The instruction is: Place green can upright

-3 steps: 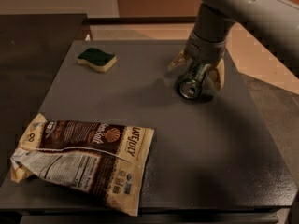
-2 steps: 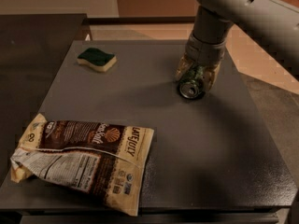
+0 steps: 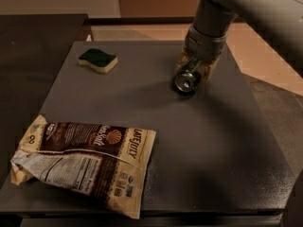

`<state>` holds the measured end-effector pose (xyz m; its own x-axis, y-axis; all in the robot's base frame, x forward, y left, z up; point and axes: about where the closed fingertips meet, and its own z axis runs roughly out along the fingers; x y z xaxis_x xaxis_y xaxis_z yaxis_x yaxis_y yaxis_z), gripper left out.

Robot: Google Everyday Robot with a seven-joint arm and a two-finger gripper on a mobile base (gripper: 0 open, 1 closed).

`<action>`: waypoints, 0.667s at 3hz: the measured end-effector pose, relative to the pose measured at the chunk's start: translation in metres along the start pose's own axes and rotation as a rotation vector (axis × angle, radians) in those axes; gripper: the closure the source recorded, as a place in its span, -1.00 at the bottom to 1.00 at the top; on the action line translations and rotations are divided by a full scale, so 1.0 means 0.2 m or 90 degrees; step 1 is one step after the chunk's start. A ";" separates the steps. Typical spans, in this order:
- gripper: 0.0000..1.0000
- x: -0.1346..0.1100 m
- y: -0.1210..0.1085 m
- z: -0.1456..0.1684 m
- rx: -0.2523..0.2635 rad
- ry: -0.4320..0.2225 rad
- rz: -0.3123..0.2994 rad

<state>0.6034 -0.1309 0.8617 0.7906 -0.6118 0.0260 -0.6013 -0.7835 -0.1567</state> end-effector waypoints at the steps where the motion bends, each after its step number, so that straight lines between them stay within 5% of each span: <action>1: 1.00 0.03 -0.07 -0.09 0.038 -0.037 0.132; 2: 1.00 0.02 -0.11 -0.21 0.082 -0.117 0.261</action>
Offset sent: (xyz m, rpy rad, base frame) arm 0.0063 0.0219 0.0916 0.4913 0.3050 -0.7399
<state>0.6151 -0.1199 0.9062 0.5053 -0.8298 -0.2370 -0.8581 -0.4541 -0.2399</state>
